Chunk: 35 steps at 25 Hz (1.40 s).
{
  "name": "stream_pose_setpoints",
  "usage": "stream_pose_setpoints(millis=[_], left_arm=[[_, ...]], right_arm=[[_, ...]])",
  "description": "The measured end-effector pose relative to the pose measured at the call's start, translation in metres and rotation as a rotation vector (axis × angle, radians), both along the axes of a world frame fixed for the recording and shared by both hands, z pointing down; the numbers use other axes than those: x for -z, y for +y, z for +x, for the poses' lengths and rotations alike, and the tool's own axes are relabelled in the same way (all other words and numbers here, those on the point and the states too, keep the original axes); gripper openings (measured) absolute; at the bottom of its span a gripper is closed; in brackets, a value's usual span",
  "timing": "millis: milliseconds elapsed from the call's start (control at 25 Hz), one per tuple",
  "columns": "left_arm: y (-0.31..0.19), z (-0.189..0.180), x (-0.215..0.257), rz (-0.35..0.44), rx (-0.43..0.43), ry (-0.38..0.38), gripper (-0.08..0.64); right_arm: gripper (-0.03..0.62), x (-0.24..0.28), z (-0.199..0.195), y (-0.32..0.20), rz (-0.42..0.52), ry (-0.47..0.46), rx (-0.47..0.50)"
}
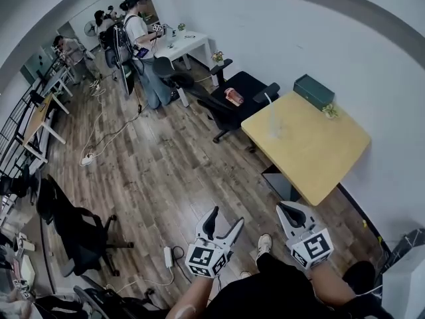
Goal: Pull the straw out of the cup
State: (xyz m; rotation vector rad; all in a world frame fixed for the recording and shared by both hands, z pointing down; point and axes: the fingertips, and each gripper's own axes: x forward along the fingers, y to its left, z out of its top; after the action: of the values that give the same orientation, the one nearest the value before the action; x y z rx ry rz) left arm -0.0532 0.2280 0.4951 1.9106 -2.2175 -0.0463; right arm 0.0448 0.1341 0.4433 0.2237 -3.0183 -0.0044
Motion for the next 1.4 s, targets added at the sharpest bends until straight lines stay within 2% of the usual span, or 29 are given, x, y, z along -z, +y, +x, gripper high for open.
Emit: stream_pose_setpoints(millis=[240, 520, 680, 840, 1080, 1400], left_arm=[[-0.055, -0.024, 0.006, -0.004, -0.007, -0.005, 0.362], [-0.121, -0.037, 0.006, -0.028, -0.026, -0.018, 0.362], [-0.152, -0.041, 0.002, -0.033, -0.055, -0.021, 0.362], [-0.171, -0.055, -0.004, -0.046, -0.041, 0.003, 0.362], [-0.206, -0.065, 0.002, -0.035, -0.053, -0.011, 0.36], [-0.267, -0.091, -0.01, -0.045, -0.129, 0.008, 0.36]], right_arm=[[0.02, 0.012, -0.021, -0.06, 0.029, -0.006, -0.008], [0.02, 0.018, -0.021, -0.134, 0.042, 0.004, -0.041], [0.02, 0.013, -0.024, -0.158, 0.035, -0.003, -0.039], [0.019, 0.016, -0.03, -0.177, 0.053, -0.013, -0.032], [0.02, 0.016, -0.037, -0.207, 0.049, -0.012, -0.044], [0.02, 0.01, -0.058, -0.257, 0.05, 0.0, -0.112]])
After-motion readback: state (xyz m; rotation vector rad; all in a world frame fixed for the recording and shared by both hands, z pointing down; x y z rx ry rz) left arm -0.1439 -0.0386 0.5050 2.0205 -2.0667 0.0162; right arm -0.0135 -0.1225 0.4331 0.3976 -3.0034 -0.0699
